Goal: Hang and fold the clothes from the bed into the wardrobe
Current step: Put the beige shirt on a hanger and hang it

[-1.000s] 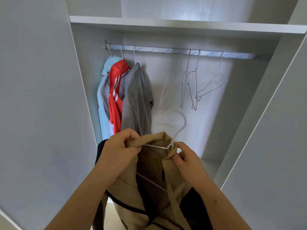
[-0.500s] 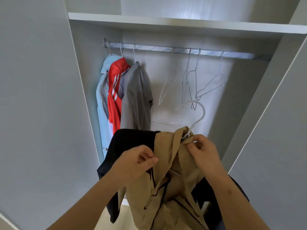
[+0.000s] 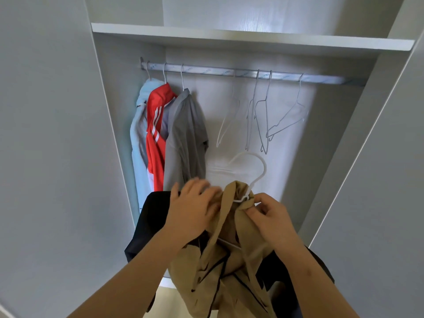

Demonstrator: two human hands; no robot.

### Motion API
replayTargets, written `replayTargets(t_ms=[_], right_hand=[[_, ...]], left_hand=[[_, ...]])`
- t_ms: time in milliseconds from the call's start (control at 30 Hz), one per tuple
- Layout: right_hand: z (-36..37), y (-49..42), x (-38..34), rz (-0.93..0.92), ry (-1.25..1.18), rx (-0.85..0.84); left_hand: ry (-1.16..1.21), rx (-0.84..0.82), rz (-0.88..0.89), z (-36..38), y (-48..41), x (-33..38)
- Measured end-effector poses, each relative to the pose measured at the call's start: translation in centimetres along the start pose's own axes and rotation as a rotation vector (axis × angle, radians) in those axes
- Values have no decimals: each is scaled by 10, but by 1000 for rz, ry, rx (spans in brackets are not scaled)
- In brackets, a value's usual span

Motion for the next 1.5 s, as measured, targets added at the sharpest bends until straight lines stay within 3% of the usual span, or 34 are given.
replayTargets(t_ms=[67, 200, 333, 500, 667, 967, 1200, 1500], right_hand=[[0, 2, 0, -16, 18, -15], [-2, 1, -2, 13, 81, -113], [-6, 0, -1, 49, 172, -190], [1, 1, 11, 222, 118, -127], [5, 5, 17, 422, -142, -79], [26, -15, 2, 374, -142, -59], [51, -50, -9, 181, -28, -41], [90, -137, -22, 271, -160, 6]], left_hand=[[61, -76, -24, 10, -1, -1], [138, 57, -88, 16, 7, 0], [271, 34, -115, 19, 4, 8], [447, -55, -255, 25, -3, 6], [606, -30, -334, 33, 0, -3], [773, 25, -461, 32, -9, -21], [739, 84, -532, 33, -38, -55], [773, 195, -478, 37, -129, -105]])
Point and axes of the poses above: each hand's wrist, its own y-axis away from the middle knuckle, its own z-axis out of the palm, x = y × z, the point moved 2 cm from there along -y, towards the middle knuckle
